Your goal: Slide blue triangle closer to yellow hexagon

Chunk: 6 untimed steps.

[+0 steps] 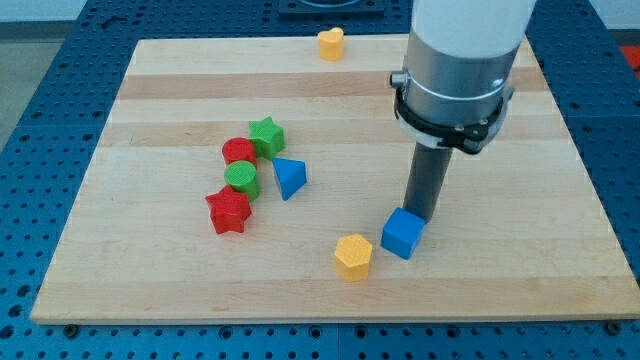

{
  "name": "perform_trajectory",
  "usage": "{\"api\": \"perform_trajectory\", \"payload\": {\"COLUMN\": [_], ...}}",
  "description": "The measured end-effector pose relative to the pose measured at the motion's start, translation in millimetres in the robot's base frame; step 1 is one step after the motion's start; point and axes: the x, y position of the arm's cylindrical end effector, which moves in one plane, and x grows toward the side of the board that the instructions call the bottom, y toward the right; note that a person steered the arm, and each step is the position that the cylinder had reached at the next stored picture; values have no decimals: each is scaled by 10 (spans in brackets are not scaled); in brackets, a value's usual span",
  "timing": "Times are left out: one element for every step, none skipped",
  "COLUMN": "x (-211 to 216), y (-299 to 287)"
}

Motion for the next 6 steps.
{"api": "perform_trajectory", "payload": {"x": [127, 142, 107, 88, 91, 127], "y": [-24, 21, 70, 65, 17, 17]}}
